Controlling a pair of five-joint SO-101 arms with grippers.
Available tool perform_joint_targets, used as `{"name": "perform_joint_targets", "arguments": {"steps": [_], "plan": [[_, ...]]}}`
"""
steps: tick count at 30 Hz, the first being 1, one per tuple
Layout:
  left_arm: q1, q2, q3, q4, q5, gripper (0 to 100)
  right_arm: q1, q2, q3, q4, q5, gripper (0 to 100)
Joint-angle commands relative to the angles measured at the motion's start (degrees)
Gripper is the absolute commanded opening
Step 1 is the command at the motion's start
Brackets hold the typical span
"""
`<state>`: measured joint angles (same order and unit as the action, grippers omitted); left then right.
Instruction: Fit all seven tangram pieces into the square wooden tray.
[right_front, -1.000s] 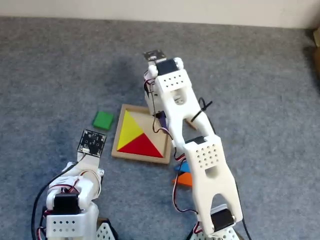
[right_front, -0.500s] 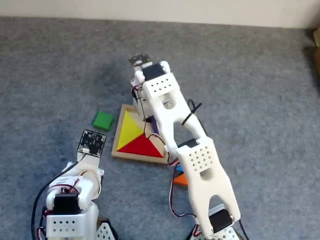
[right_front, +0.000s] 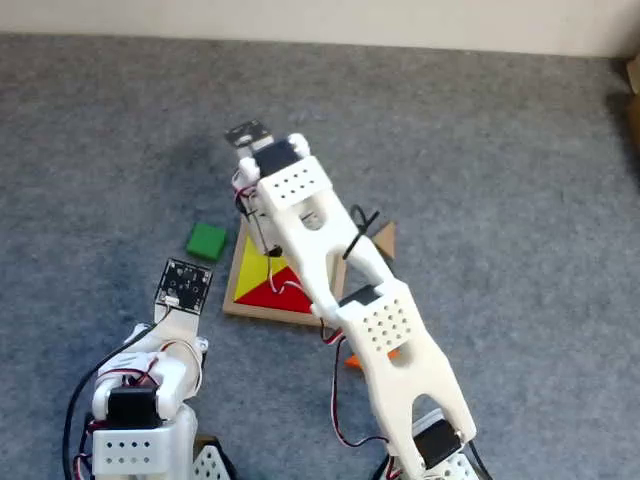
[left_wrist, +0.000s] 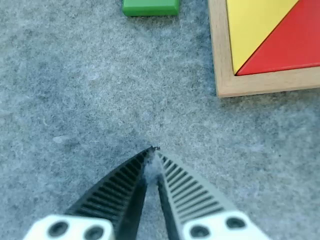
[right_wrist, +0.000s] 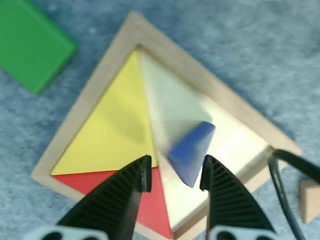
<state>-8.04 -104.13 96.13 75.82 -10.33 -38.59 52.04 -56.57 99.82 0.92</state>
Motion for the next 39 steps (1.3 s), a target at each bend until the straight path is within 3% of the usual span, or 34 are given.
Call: {"name": "perform_joint_targets", "arguments": {"steps": [1, 12, 18, 21, 39], "plan": [[-0.7, -0.4, 1.0, 0.2, 0.2, 0, -1.5, -1.5, -2.7, 1.2, 0.7, 16.6], [-0.7, -0.4, 1.0, 0.2, 0.2, 0, -1.5, -1.5, -3.0, 1.1, 0.7, 16.4], [-0.7, -0.4, 1.0, 0.2, 0.2, 0, -0.6, -1.0, -3.0, 0.0, 4.3, 4.2], [-0.7, -0.4, 1.0, 0.2, 0.2, 0, 0.4, -0.9, -2.6, -1.6, 4.7, 3.4], [-0.7, -0.4, 1.0, 0.2, 0.2, 0, 15.2, 7.9, -0.8, 0.7, 4.7, 3.1]]}}
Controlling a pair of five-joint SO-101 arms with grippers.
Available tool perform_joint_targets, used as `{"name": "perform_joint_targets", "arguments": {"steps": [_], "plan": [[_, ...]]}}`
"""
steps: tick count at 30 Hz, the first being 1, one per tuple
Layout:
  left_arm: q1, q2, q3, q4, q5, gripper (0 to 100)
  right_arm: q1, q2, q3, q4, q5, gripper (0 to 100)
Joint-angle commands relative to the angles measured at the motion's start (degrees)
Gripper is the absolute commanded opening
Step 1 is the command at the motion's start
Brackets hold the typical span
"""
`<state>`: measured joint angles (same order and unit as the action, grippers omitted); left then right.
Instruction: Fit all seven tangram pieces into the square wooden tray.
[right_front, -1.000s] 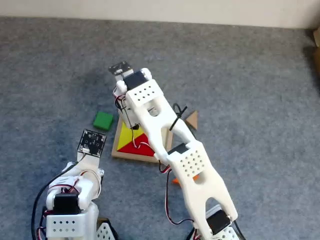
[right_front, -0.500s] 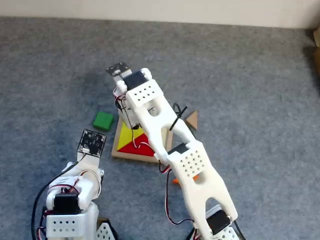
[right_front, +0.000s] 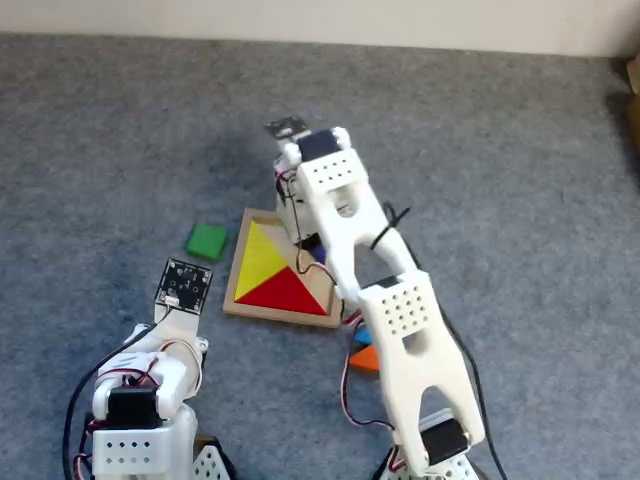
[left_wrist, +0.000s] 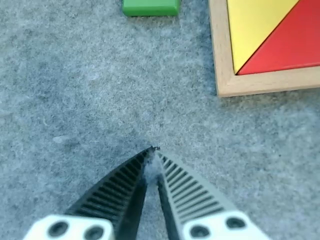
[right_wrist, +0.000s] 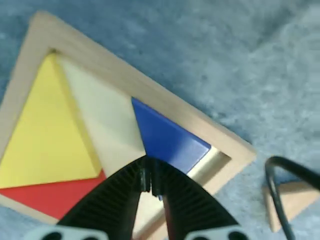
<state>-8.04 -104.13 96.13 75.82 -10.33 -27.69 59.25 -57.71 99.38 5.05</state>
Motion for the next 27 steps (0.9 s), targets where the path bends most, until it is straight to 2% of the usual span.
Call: {"name": "perform_joint_targets", "arguments": {"steps": [1, 7, 20, 27], "plan": [[-0.7, -0.4, 1.0, 0.2, 0.2, 0, 4.6, 0.4, 0.3, 1.1, 0.6, 3.1], [-0.7, -0.4, 1.0, 0.2, 0.2, 0, 5.9, -1.1, 0.3, 1.1, 4.3, 3.0], [-0.7, -0.4, 1.0, 0.2, 0.2, 0, 6.1, -12.7, 0.9, 1.2, 4.2, 2.9], [-0.7, -0.4, 1.0, 0.2, 0.2, 0, 9.6, -16.7, 1.1, 1.7, 4.2, 0.5]]}}
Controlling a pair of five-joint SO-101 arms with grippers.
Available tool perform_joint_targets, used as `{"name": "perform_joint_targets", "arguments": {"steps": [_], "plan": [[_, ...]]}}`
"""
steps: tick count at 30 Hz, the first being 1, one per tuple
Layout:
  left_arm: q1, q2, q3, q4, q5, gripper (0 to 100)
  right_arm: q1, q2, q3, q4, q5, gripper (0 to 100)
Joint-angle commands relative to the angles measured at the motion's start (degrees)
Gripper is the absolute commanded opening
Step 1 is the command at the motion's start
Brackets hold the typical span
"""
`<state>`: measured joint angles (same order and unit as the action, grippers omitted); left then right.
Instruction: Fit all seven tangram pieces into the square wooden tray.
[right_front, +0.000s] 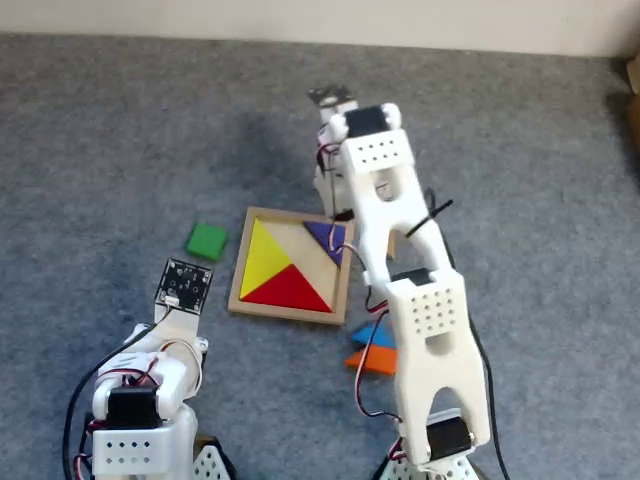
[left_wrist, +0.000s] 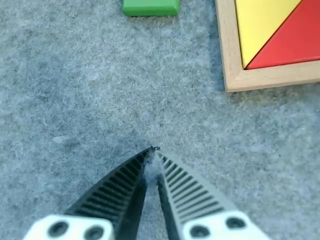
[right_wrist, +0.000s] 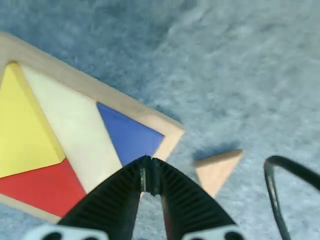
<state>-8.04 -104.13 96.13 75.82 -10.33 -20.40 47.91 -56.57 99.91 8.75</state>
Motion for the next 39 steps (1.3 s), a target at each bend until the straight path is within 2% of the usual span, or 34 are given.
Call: {"name": "perform_joint_targets", "arguments": {"steps": [1, 14, 17, 23, 29, 39], "plan": [[-0.7, -0.4, 1.0, 0.2, 0.2, 0, 3.0, -5.9, 0.3, 1.3, 0.5, 0.5], [-0.7, -0.4, 1.0, 0.2, 0.2, 0, 4.9, -25.9, 23.8, -1.3, 0.4, 0.5], [-0.7, -0.4, 1.0, 0.2, 0.2, 0, 5.0, -27.5, 27.8, -3.1, -3.8, 1.6], [-0.7, -0.4, 1.0, 0.2, 0.2, 0, 5.5, -27.1, 32.8, -8.0, -4.7, 17.8], [-0.7, -0.4, 1.0, 0.2, 0.2, 0, 5.5, -23.1, 37.1, -15.5, -4.7, 18.8], [-0.7, -0.4, 1.0, 0.2, 0.2, 0, 7.2, -14.0, 34.2, -18.2, -4.4, 18.8]]}}
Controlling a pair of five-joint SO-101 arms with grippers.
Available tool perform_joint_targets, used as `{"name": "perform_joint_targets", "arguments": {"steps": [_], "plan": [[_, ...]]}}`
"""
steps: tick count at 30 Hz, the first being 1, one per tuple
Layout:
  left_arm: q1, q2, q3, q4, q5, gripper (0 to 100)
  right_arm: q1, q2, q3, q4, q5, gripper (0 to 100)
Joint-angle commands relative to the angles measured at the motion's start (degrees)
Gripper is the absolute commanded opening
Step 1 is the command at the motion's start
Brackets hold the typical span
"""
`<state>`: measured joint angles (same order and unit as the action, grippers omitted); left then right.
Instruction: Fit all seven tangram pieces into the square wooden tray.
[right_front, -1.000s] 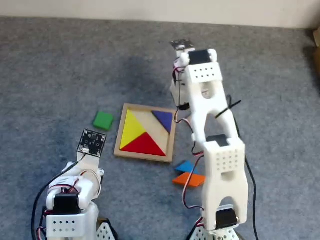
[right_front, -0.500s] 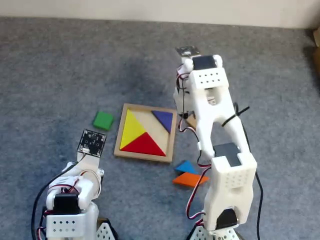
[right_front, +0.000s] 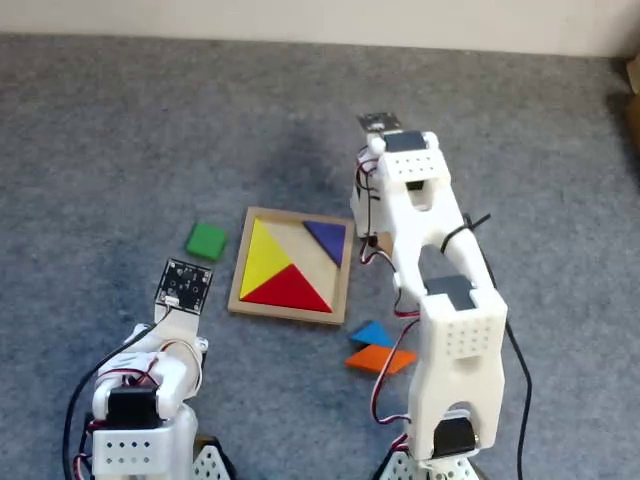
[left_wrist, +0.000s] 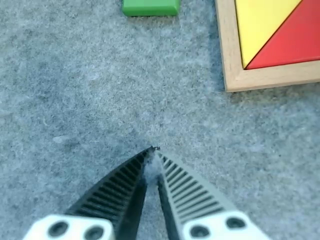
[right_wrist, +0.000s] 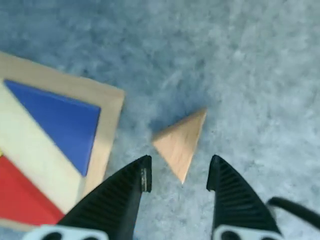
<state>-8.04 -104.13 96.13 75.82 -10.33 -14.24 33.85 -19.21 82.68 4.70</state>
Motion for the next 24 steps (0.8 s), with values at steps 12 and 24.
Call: {"name": "perform_joint_targets", "arguments": {"steps": [12, 24], "plan": [[-0.7, -0.4, 1.0, 0.2, 0.2, 0, 0.6, 8.7, -12.4, 1.4, -0.4, 18.8], [-0.7, -0.4, 1.0, 0.2, 0.2, 0, -2.0, 8.8, -15.0, 0.9, -5.9, 18.8]]}}
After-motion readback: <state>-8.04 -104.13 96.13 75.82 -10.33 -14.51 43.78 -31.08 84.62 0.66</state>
